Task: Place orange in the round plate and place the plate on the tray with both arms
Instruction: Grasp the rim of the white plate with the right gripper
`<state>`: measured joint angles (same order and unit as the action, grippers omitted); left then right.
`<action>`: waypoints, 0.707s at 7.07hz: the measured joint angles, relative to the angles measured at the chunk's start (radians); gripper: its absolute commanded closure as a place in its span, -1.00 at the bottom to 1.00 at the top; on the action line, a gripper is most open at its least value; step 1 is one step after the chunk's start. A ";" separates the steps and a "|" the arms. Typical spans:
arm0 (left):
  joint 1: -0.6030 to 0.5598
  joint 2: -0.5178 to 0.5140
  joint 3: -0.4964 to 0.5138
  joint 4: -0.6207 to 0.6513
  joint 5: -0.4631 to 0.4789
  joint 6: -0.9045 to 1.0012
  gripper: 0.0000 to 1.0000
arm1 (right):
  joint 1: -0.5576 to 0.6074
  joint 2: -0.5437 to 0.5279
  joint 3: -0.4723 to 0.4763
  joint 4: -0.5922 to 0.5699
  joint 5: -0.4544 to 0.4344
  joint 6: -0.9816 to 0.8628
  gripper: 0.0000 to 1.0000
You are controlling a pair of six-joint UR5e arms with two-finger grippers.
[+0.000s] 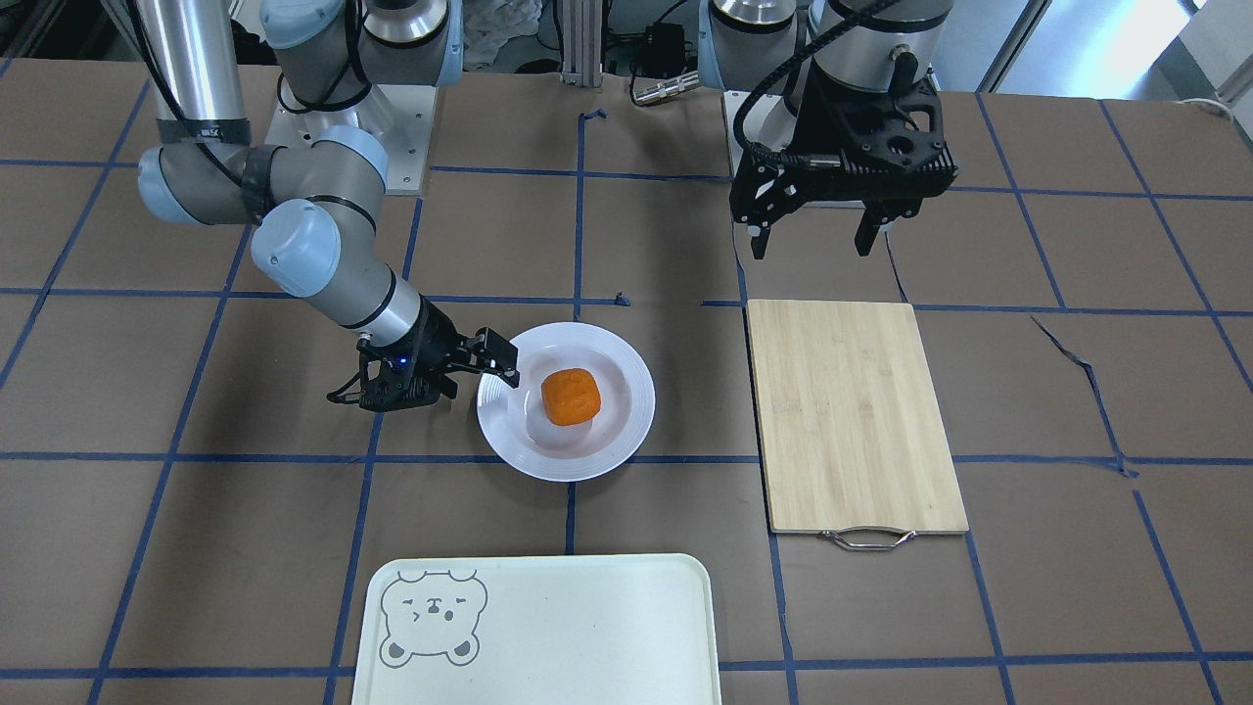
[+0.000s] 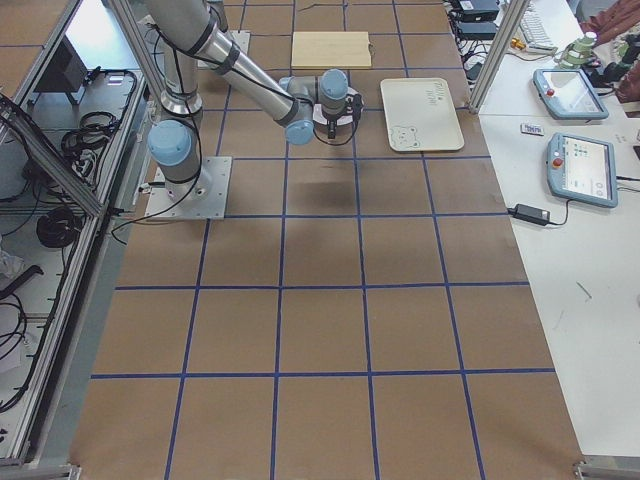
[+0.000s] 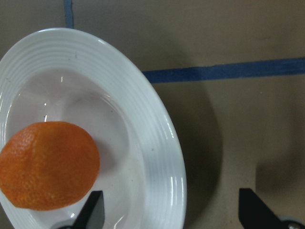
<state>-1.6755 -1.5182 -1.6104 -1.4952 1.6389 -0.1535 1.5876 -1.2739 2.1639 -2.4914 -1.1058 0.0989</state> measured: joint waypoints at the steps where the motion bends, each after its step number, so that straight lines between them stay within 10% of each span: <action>1: 0.001 0.015 0.003 -0.022 0.000 0.003 -1.00 | 0.005 0.021 0.003 -0.028 0.011 0.029 -1.00; 3: 0.014 0.020 0.018 -0.038 -0.003 0.002 -1.00 | 0.024 0.059 0.006 -0.094 0.042 0.118 -0.76; 4: 0.024 0.019 0.024 -0.041 -0.004 0.001 -1.00 | 0.028 0.064 0.007 -0.115 0.044 0.163 -0.14; 5: 0.028 0.021 0.023 -0.044 -0.004 0.001 -1.00 | 0.030 0.066 0.008 -0.125 0.044 0.186 0.06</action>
<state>-1.6479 -1.4974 -1.5872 -1.5389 1.6349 -0.1528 1.6175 -1.2075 2.1724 -2.6166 -1.0619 0.2850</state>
